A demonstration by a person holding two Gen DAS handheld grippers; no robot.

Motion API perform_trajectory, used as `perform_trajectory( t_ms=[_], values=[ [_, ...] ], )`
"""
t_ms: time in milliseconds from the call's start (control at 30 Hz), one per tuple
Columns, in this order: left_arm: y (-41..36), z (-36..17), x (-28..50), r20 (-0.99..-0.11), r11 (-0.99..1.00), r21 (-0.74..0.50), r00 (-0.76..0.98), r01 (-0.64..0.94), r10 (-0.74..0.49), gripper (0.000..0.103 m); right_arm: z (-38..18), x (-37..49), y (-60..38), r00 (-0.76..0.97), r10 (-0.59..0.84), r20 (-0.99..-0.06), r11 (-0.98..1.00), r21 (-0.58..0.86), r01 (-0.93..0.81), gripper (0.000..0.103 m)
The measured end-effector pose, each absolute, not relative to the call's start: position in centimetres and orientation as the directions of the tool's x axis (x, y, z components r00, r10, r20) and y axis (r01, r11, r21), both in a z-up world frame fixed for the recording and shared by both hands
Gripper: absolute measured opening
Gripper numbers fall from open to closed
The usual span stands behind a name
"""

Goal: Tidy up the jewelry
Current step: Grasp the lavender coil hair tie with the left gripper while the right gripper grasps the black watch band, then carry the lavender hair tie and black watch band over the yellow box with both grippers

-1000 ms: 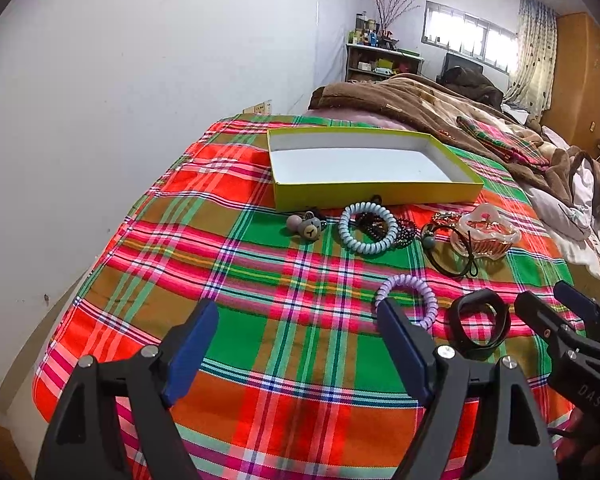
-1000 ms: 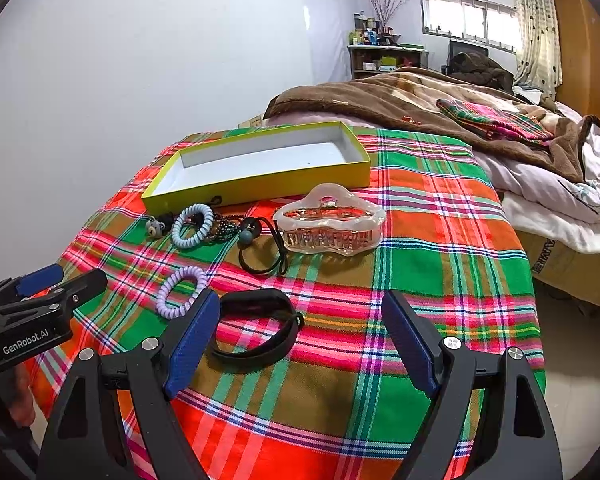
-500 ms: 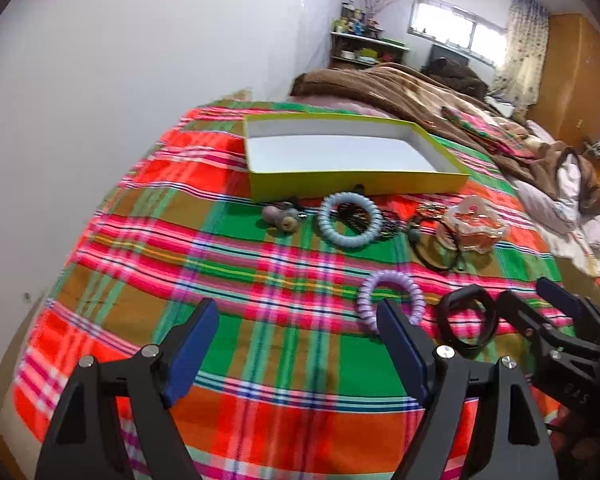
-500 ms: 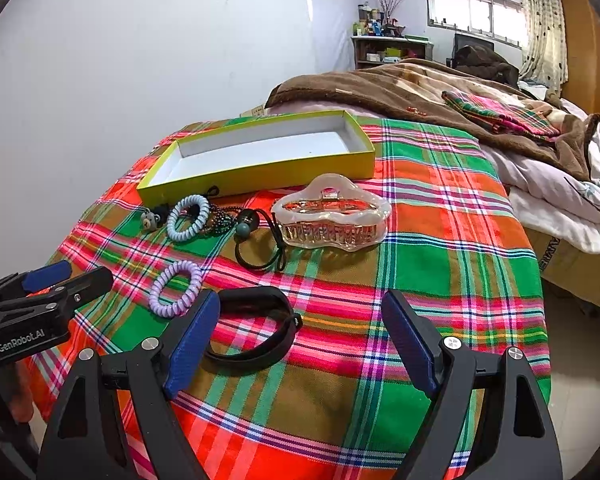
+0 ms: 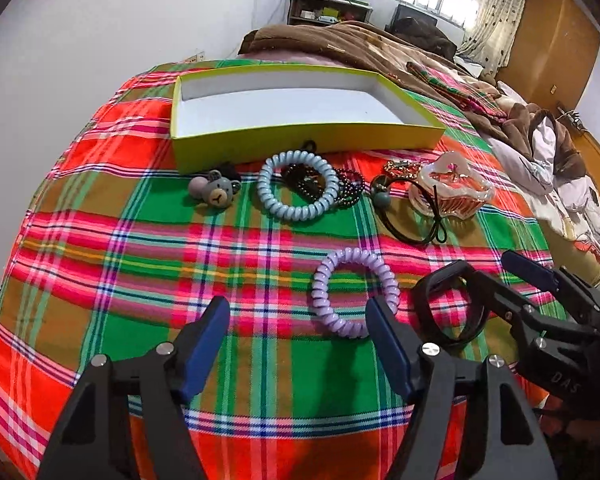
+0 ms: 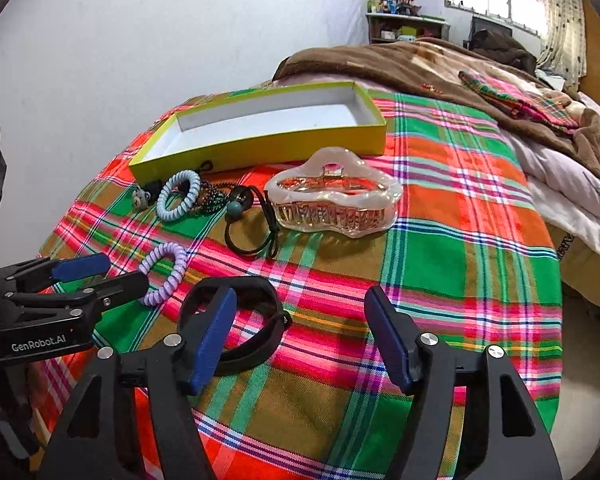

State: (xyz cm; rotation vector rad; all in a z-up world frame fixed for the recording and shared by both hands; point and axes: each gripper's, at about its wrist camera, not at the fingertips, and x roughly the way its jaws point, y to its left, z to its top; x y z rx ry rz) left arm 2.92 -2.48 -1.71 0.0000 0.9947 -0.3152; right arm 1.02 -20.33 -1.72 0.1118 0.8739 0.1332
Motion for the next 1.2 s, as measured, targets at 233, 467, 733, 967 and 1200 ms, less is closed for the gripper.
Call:
perform_trajectory(
  t_ms=[233,467,733,967,1200],
  values=[
    [-3.1,-2.0,3.4,-0.833,0.96,-0.076,0.512,0.271,-0.21,0.069,-2.2,1.6,-19.5,0.606,0.179,-0.775,0.984,0.138,-0.115,0.055],
    [-2.9,-2.2,3.5,-0.83,0.962,-0.029,0.529,0.273,-0.175,0.068,-2.4,1.7,-18.9,0.595,0.179,-0.784,0.983,0.119,-0.139,0.038],
    [-3.3,-2.3,3.6,-0.832,0.963,0.008,0.536,0.269,-0.143,0.061,-2.5,1.5,-18.7,0.598,0.183,-0.78,0.982,0.116,-0.148,0.028],
    [-3.6,-2.0,3.5,-0.825,0.96,0.009,0.545,0.28,-0.152,0.024,-2.4,1.5,-18.8,0.604,0.175,-0.778,0.984,0.119,-0.132,0.019],
    [-3.1,-1.9,3.8,-0.823,0.965,-0.017,0.545,0.263,-0.163,0.011,-2.3,1.3,-19.4,0.611,0.188,-0.769,0.982,0.142,-0.123,0.015]
  ],
)
